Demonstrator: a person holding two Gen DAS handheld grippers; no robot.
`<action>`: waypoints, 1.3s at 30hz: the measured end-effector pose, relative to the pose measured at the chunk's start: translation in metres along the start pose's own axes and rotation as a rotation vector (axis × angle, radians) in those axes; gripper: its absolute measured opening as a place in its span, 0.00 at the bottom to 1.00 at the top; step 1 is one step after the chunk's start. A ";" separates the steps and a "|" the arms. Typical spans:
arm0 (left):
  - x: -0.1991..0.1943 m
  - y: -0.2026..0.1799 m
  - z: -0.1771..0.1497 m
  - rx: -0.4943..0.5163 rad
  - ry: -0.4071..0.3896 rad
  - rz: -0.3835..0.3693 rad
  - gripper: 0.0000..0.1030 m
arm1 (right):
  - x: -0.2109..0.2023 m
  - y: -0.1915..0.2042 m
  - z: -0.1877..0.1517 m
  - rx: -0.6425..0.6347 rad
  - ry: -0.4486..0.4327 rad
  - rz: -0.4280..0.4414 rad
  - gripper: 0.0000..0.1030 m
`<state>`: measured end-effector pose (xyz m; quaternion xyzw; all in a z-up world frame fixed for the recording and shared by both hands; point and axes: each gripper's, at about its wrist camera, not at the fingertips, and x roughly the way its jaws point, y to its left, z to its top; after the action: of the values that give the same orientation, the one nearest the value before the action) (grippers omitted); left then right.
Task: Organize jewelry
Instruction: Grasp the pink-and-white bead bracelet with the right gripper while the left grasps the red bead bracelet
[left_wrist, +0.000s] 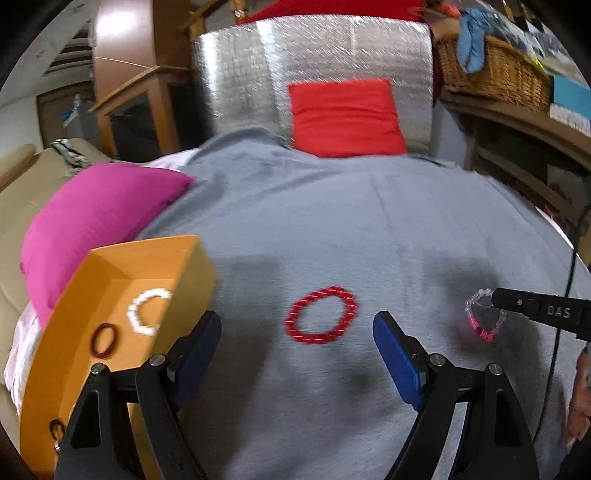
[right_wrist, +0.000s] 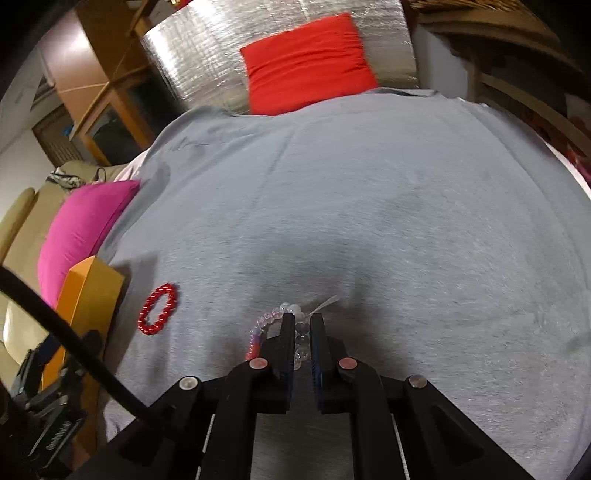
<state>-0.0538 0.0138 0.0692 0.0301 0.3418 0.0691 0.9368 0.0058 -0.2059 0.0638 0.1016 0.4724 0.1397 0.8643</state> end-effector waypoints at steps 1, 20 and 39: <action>0.007 -0.005 0.002 0.005 0.016 -0.015 0.82 | 0.001 -0.003 0.001 0.009 0.006 0.005 0.09; 0.084 -0.010 0.009 -0.096 0.218 -0.159 0.46 | 0.003 -0.012 -0.005 0.030 0.031 0.014 0.09; 0.029 -0.007 0.008 -0.126 0.166 -0.284 0.17 | -0.029 0.002 -0.006 -0.017 -0.101 0.057 0.09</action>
<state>-0.0253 0.0107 0.0562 -0.0834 0.4139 -0.0405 0.9056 -0.0144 -0.2138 0.0836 0.1145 0.4239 0.1631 0.8835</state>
